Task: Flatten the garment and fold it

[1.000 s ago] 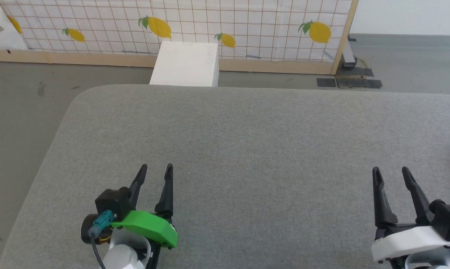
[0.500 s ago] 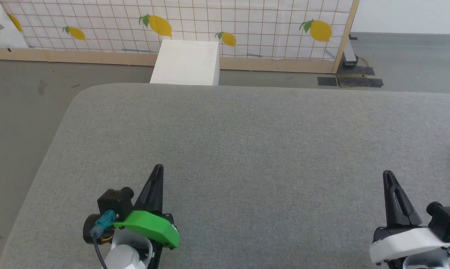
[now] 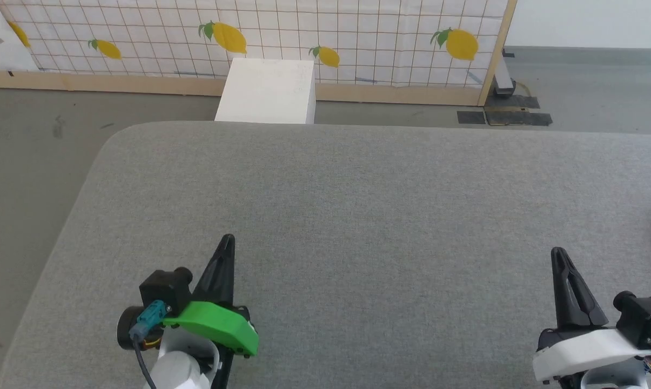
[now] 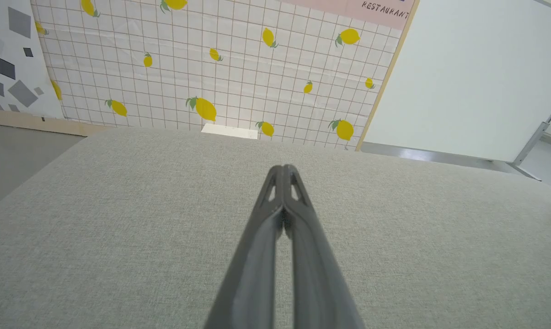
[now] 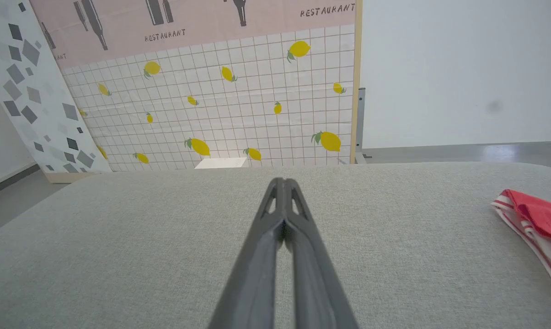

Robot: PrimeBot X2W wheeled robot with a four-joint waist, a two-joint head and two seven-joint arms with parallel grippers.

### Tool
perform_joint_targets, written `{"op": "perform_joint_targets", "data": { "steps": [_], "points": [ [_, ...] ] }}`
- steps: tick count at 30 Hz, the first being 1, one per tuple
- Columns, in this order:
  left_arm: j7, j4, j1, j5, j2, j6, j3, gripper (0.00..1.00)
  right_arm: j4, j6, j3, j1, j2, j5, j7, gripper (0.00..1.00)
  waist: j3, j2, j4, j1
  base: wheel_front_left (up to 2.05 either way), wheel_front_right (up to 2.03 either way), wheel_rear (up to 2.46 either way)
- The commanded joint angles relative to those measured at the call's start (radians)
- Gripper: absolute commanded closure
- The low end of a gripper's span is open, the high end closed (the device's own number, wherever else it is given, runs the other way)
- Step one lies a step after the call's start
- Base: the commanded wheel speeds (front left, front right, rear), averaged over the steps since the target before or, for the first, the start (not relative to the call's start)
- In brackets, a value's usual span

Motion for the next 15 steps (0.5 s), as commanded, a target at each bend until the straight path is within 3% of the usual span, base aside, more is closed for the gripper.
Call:
{"op": "perform_joint_targets", "data": {
  "steps": [1, 15],
  "points": [
    [0.007, -0.009, 0.014, 0.015, 0.0, 0.005, 0.006, 1.0, -0.001, 0.0, 0.004, -0.007, 0.0, -0.009, 0.005, 1.0, 0.0, 0.0, -0.001, 0.0001, 0.0, 0.0, 0.0],
    [0.035, -0.044, 0.03, 0.046, -0.001, 0.016, 0.022, 1.0, -0.003, 0.0, 0.015, -0.014, 0.0, -0.028, 0.023, 1.0, 0.0, 0.0, -0.009, 0.0001, 0.0, 0.0, 0.0]
  ]
}}
